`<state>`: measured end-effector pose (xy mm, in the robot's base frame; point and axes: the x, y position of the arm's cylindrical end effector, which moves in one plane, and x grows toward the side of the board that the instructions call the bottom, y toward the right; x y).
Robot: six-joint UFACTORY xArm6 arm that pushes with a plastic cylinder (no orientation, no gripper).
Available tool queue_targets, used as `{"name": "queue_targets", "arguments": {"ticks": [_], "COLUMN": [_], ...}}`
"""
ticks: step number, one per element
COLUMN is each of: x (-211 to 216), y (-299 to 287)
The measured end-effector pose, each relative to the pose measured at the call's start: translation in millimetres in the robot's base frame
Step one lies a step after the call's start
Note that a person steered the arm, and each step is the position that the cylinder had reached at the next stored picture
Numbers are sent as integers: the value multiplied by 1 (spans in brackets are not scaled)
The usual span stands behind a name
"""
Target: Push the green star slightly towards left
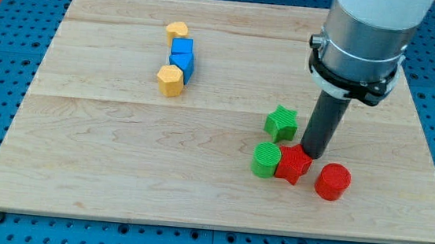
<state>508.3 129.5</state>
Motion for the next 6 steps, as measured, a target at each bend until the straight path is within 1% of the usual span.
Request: {"name": "queue_targets", "arguments": {"ticks": [2,3,4,5,6], "x": [-47,-72,-70,-37,-28], "y": [22,-27,-70,-94,-101]}}
